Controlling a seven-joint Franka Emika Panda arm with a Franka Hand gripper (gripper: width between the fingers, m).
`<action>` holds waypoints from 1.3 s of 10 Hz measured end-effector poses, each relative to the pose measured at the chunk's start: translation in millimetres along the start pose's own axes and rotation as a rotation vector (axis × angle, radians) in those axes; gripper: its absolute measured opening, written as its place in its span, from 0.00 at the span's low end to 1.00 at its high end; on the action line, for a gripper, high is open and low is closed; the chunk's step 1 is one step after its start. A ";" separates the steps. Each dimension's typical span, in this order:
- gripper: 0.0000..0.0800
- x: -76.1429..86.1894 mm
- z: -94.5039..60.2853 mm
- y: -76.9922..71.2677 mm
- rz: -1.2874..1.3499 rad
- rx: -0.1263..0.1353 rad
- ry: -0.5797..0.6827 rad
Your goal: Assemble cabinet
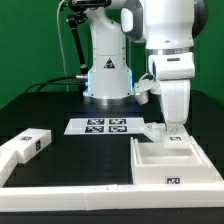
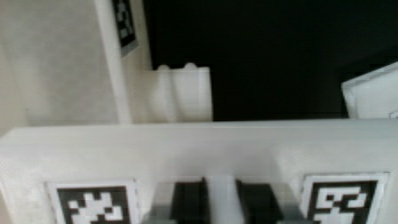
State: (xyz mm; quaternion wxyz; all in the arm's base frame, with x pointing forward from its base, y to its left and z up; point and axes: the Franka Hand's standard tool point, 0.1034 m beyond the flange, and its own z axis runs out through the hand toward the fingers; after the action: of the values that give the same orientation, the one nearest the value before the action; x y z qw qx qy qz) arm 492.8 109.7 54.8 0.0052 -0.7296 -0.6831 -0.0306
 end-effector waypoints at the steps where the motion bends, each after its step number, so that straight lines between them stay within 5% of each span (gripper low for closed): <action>1: 0.09 0.0 -0.1 0.1 0.000 0.000 0.000; 5: 0.09 -1.7 0.2 4.1 -0.013 -0.003 0.002; 10: 0.09 -0.1 0.1 55.3 -0.004 0.015 -0.003; 13: 0.09 -0.9 0.8 72.4 0.007 0.006 0.001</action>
Offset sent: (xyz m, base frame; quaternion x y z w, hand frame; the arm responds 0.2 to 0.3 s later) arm 0.0000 0.0000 0.0000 0.0000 0.0000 0.0000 1.0000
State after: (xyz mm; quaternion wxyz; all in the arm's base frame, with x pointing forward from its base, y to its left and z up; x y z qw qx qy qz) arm 565.0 104.0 56.5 0.0076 -0.7319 -0.6807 -0.0289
